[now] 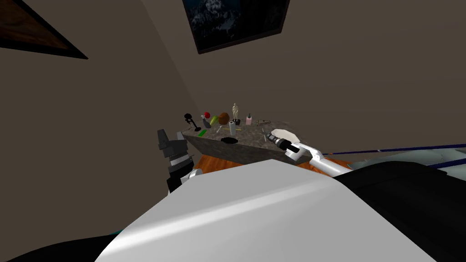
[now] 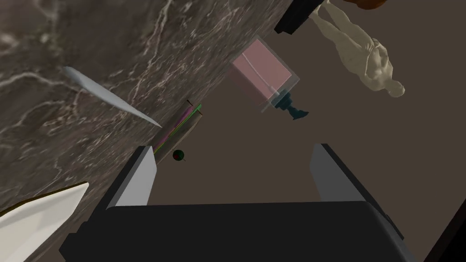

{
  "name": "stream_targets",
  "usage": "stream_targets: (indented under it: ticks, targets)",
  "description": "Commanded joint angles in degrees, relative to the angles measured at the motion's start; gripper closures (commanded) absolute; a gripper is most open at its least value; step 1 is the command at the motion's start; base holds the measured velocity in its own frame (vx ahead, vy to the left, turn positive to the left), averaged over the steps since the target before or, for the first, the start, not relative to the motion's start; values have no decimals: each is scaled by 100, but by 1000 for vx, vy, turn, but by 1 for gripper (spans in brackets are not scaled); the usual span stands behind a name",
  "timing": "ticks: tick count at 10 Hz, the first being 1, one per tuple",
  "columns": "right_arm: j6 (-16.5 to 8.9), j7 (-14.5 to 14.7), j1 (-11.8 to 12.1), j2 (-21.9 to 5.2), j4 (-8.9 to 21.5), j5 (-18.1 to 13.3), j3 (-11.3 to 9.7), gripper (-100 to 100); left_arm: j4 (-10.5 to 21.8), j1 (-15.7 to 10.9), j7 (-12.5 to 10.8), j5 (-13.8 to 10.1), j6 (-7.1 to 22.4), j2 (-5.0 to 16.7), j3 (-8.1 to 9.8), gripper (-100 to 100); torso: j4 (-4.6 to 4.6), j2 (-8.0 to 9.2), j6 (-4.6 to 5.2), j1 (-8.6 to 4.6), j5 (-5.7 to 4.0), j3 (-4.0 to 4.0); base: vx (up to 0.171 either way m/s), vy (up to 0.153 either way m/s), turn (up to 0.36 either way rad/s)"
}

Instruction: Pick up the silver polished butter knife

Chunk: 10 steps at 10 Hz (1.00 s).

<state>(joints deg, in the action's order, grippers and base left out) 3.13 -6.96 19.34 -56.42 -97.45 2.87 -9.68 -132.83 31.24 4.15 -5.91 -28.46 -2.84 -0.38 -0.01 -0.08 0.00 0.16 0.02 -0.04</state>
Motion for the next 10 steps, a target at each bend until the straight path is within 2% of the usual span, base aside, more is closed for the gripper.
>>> stream_targets:
  ticks: [1, 3, 4, 6, 7, 8, 9, 10]
  targets:
    - [-96, -33, -11, -257, 109, 50, -62, -100, 0, 0, 0, 0, 0, 0, 0, 0, 0, 0, 0, 0, 0, 0, 14, 35, 67]
    - [-352, -36, -38, -616, 452, 114, -299, -100, 0, 0, 0, 0, 0, 0, 0, 0, 0, 0, 2, 0, 1, 0, 18, 51, 153]
    - [-352, -36, -38, -702, 452, 114, -299, -100, 0, 0, 0, 0, 0, 0, 0, 0, -1, -4, 0, 5, 1, -2, 18, 48, 89]
    - [-596, -34, -66, -1074, 772, 181, -536, -100, 0, 0, 0, 0, 0, 0, 0, 0, 0, -1, 2, 4, 3, 0, 23, 59, 162]
    - [-596, -34, -66, -1136, 772, 181, -536, -100, 0, 0, 0, 0, 0, 0, 0, 0, -1, -4, 2, 9, 3, -2, 27, 45, 66]
    - [-712, -31, -82, -1346, 924, 216, -653, -100, 0, 1, 0, 0, 0, 0, 1, 0, 0, -3, 5, 3, 2, -1, 28, 49, 118]
    - [-712, -31, -82, -1346, 924, 216, -653, -100, 0, 1, 0, 0, 0, 0, 0, 0, 0, -4, 2, 4, 3, -2, 27, 37, 58]
    - [-824, -27, -94, -1545, 1069, 251, -772, -100, 0, 1, 0, 0, 0, 0, 1, 0, 0, -3, 5, 0, 1, -2, 29, 51, 111]
